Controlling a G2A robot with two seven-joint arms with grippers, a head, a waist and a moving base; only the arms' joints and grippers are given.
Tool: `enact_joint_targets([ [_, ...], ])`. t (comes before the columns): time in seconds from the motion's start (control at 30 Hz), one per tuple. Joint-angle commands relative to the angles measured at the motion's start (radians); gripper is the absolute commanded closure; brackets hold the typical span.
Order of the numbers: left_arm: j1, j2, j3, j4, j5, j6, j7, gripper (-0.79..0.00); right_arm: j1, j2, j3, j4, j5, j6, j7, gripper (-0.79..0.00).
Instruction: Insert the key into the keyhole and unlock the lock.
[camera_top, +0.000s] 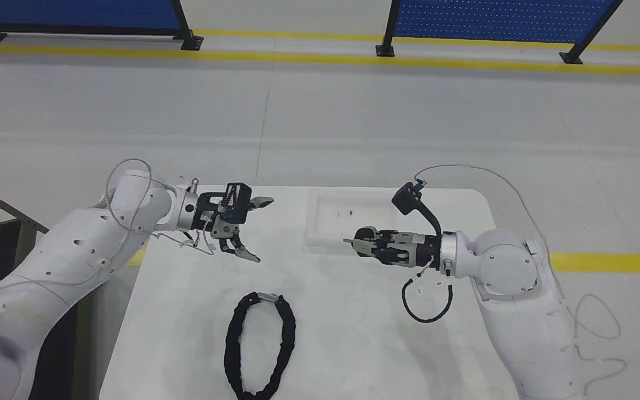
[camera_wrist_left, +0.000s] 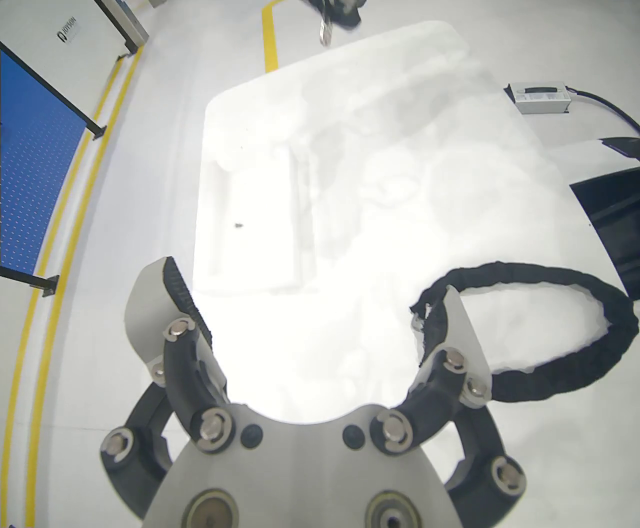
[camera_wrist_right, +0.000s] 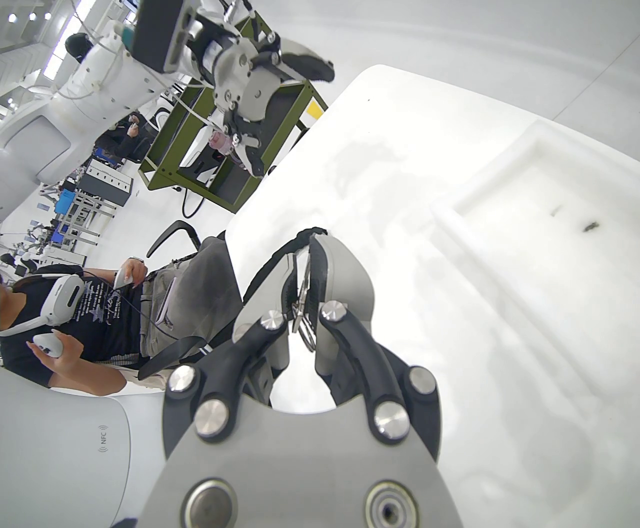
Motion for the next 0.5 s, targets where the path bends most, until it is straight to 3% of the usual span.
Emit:
enact_joint_targets([
  [0.0,0.031,-0.002,0.000,0.003,0.036,0.000,0.000,-0.785,0.000,0.000,0.000,0.000,0.000,0.000,0.000,0.000],
  [0.13,0.076,-0.012,0.000,0.020,0.065,0.000,0.000,-0.785,0.000,0.000,0.000,0.000,0.000,0.000,0.000,0.000],
  [0.47,0.076,-0.012,0.000,0.020,0.065,0.000,0.000,-0.785,0.000,0.000,0.000,0.000,0.000,0.000,0.000,0.000],
])
